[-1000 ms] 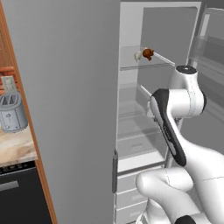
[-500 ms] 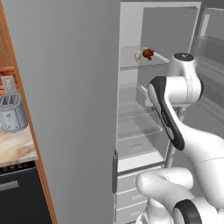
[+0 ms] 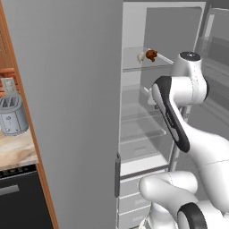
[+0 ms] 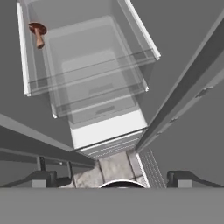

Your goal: Gather the mushroom and lime from the fridge and place them on a tray on the dining counter. Then gather the chicken drumstick and fish from the fridge and place them on the other tray.

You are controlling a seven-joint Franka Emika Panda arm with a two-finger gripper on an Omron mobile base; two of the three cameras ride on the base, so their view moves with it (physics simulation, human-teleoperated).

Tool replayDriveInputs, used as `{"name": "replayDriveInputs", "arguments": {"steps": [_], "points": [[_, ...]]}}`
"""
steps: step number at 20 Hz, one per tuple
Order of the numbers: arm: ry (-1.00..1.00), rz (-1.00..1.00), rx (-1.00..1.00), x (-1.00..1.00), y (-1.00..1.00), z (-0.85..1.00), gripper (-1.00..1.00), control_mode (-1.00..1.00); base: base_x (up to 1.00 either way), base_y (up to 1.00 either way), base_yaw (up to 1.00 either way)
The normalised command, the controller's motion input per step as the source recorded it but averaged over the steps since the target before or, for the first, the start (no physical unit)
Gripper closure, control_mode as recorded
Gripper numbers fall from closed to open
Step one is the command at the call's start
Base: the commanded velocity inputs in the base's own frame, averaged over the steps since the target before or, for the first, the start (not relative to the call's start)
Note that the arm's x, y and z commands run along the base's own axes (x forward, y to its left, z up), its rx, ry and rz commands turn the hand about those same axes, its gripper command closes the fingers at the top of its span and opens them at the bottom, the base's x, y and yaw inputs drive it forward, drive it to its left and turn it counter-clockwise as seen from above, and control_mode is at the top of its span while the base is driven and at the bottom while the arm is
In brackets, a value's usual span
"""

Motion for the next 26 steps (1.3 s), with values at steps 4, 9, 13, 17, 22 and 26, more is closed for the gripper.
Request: {"name": "replayDriveInputs", "arguments": {"steps": [4, 9, 13, 17, 22, 26], "points": [[-0.03, 0.12, 0.05, 0.16, 0.08, -0.02, -1.0, -1.0, 0.0, 0.0, 0.0], [-0.08, 0.19, 0.07, 0.07, 0.06, -0.16, -1.0, -1.0, 0.0, 0.0, 0.0], [-0.12, 0.25, 0.05, 0.0, 0.13, -0.42, -1.0, -1.0, 0.0, 0.0, 0.0], [-0.15, 0.25, 0.06, 0.09, 0.09, -0.34, -1.0, -1.0, 0.0, 0.0, 0.0], [-0.16, 0.25, 0.08, 0.49, 0.01, -0.08, -1.0, -1.0, 0.0, 0.0, 0.0], [-0.11, 0.25, 0.06, 0.56, 0.0, -0.21, -1.0, -1.0, 0.0, 0.0, 0.0]]}}
